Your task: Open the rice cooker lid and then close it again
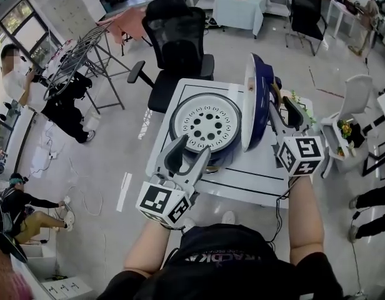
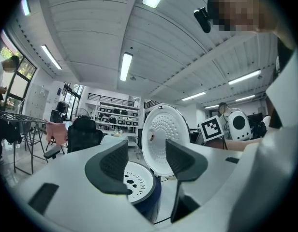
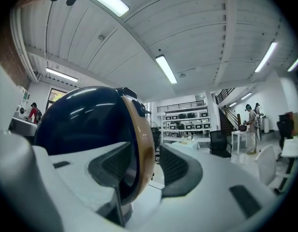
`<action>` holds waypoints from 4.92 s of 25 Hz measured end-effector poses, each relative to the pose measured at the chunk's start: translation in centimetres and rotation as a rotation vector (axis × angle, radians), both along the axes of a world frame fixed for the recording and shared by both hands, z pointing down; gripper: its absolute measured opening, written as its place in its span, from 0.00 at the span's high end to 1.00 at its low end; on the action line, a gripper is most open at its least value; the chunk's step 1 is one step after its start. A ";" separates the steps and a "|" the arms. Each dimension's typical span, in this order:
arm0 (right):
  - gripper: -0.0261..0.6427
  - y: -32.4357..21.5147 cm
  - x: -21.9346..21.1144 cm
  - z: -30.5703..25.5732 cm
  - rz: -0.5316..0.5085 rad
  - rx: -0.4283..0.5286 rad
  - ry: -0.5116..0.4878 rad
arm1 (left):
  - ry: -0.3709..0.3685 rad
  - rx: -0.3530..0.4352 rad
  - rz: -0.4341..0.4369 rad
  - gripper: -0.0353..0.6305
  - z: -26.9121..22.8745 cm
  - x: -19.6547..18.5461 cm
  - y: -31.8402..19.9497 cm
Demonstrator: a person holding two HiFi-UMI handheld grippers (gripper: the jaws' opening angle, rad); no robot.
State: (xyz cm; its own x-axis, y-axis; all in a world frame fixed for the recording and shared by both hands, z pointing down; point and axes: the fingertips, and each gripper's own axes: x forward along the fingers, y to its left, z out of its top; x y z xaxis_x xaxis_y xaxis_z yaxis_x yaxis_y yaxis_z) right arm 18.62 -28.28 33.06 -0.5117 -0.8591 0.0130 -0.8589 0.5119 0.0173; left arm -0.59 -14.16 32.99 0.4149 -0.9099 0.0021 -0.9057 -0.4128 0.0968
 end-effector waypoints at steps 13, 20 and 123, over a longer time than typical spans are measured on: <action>0.71 -2.2 -0.9 -0.3 0.052 0.062 0.076 | -0.032 -0.019 -0.035 0.60 -0.2 -0.6 -0.2; 0.75 -2.2 -1.8 -1.0 0.102 0.089 0.132 | -0.024 -0.011 0.008 0.60 -0.2 -1.5 -1.1; 0.71 -0.4 -25.9 9.7 0.080 0.155 1.415 | -0.098 -0.141 0.411 0.92 7.2 -11.3 -14.3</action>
